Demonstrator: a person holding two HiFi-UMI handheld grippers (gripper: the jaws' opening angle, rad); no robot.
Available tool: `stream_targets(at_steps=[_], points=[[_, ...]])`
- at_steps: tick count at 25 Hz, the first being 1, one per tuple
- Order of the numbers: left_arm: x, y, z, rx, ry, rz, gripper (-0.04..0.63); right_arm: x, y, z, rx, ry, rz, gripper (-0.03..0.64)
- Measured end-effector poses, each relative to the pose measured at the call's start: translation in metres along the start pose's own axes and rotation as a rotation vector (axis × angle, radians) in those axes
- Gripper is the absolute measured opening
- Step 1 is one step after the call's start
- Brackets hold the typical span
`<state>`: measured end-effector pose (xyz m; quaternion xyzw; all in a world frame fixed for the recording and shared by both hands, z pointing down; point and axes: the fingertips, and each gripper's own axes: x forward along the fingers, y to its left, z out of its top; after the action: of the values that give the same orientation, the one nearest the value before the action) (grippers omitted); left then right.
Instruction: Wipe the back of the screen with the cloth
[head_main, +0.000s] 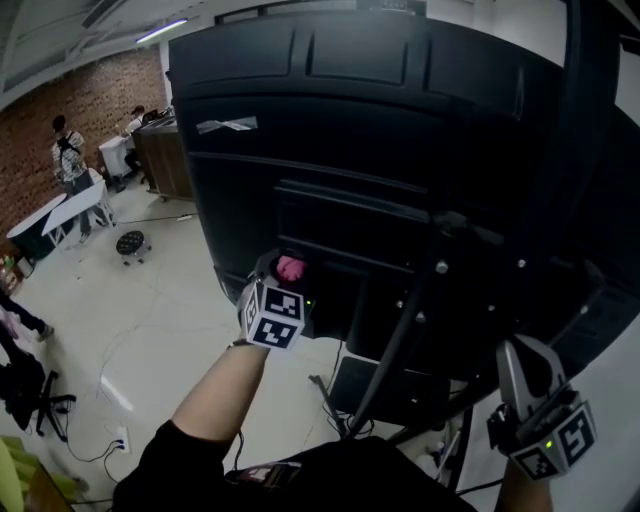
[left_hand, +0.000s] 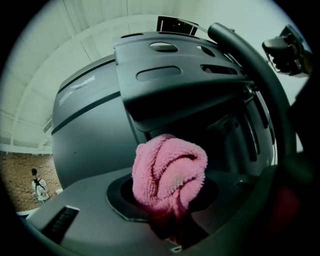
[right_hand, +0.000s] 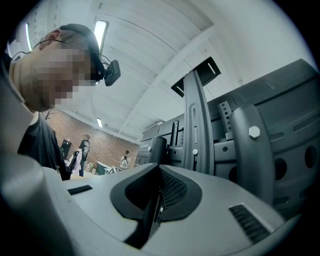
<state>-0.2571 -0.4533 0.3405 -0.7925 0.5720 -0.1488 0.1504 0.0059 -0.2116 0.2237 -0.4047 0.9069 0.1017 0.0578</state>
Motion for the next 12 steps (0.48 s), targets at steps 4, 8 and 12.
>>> stream_targets(at_steps=[4,8,12], points=[[0.010,-0.066,0.015,0.060,-0.024,-0.117,0.147,-0.001,0.003,-0.002,0.006,0.005,0.004,0.002],[0.015,-0.088,0.023,0.080,-0.044,-0.153,0.132,-0.010,0.004,-0.003,0.008,0.021,-0.016,0.002],[-0.015,-0.025,-0.010,0.026,-0.052,-0.112,0.135,0.003,0.005,-0.008,0.016,0.033,-0.006,0.002]])
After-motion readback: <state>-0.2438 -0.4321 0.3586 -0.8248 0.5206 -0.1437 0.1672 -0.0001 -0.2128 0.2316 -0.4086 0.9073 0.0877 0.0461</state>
